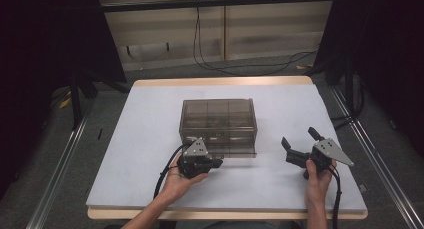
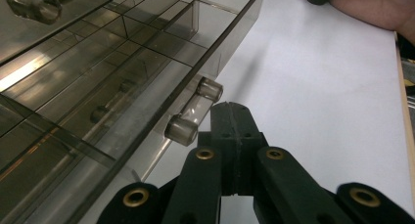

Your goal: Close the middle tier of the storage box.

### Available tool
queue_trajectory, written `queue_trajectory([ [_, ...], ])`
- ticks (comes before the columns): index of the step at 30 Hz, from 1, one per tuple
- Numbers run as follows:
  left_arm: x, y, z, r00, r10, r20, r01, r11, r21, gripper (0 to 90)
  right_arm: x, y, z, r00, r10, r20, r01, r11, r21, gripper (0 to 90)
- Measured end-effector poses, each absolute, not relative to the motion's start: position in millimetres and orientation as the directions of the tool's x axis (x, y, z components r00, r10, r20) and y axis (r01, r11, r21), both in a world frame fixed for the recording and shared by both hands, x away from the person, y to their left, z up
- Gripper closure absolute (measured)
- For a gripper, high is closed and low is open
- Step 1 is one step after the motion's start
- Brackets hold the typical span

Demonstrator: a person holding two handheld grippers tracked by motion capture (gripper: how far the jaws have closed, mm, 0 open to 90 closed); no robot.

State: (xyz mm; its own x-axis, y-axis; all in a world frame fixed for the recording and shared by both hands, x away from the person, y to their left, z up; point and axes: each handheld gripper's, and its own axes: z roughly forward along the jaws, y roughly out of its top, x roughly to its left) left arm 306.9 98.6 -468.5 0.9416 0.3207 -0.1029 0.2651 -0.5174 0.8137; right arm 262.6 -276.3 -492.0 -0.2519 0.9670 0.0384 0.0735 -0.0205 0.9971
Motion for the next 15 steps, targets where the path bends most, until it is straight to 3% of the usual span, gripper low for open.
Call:
queue_trajectory([
  [15, 308.9, 99.8, -468.0, 0.937, 0.332, -0.107, 0.273, -0.51, 0.816, 90.0, 262.6, -276.3, -491.9, -0.251, 0.967, 0.037, 0.073, -0.019, 0.997, 0.0],
])
